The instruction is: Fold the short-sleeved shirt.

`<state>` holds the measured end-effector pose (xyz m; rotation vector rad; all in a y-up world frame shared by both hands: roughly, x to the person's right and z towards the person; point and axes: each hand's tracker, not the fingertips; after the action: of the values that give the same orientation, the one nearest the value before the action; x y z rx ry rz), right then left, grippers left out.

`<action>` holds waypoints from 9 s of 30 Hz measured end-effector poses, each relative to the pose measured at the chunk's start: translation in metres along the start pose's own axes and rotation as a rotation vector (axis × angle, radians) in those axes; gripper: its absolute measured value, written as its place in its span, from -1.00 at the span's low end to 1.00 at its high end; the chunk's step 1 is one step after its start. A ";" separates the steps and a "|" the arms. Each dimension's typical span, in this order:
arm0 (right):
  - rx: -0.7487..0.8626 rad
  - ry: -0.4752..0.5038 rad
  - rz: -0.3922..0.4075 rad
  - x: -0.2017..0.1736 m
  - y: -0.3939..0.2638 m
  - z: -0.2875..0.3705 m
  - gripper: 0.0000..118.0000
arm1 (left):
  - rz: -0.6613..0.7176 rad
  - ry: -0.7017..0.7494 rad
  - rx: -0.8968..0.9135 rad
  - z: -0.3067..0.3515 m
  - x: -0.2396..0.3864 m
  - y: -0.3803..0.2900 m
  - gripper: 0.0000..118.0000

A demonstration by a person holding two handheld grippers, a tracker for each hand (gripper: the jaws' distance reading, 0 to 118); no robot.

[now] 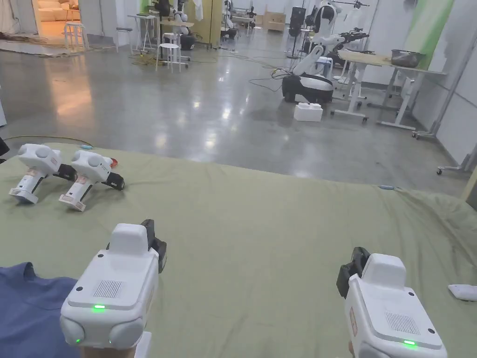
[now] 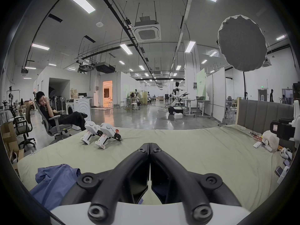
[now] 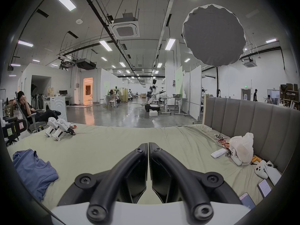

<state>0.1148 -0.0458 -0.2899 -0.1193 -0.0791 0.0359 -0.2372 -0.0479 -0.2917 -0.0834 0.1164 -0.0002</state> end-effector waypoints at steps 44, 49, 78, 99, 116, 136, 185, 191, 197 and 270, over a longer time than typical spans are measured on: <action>0.108 -0.013 1.053 -0.035 0.003 -0.005 -1.00 | -0.938 0.078 0.056 0.010 0.030 -0.012 -0.99; 0.155 0.002 1.216 -0.030 -0.003 0.005 -0.99 | -1.194 0.098 0.078 0.027 0.025 -0.006 -1.00; -0.070 0.016 -0.007 -0.020 0.012 -0.001 -1.00 | 0.004 -0.013 -0.134 0.029 -0.076 0.012 -1.00; -0.162 0.111 0.072 -0.061 -0.020 -0.006 -1.00 | 0.289 0.140 -0.787 0.012 -0.285 -0.117 0.71; -0.247 0.128 0.097 -0.075 -0.042 -0.013 -1.00 | -0.053 0.131 -0.874 0.005 -0.231 -0.153 -1.00; -0.241 0.122 0.096 -0.072 -0.035 -0.012 -1.00 | 0.182 0.135 -0.473 0.041 -0.280 -0.083 -1.00; -0.146 -0.134 -0.029 0.096 -0.018 0.060 -1.00 | 0.078 -0.719 -0.376 0.001 0.168 -0.010 -0.53; -0.144 -0.108 -0.024 0.086 -0.014 0.062 -1.00 | 0.038 -0.556 -0.265 0.014 0.130 0.009 0.10; -0.064 -0.046 0.016 0.051 0.007 0.057 -1.00 | 0.027 -0.385 -0.148 0.025 0.073 0.036 0.03; -0.715 0.131 0.021 0.070 -0.125 -0.017 -0.97 | 0.040 -0.173 -0.689 -0.009 -0.022 -0.103 -1.00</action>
<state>0.1895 -0.1686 -0.2864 -0.8359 0.0441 0.0189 -0.2597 -0.1512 -0.2892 -0.7679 -0.0599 0.0874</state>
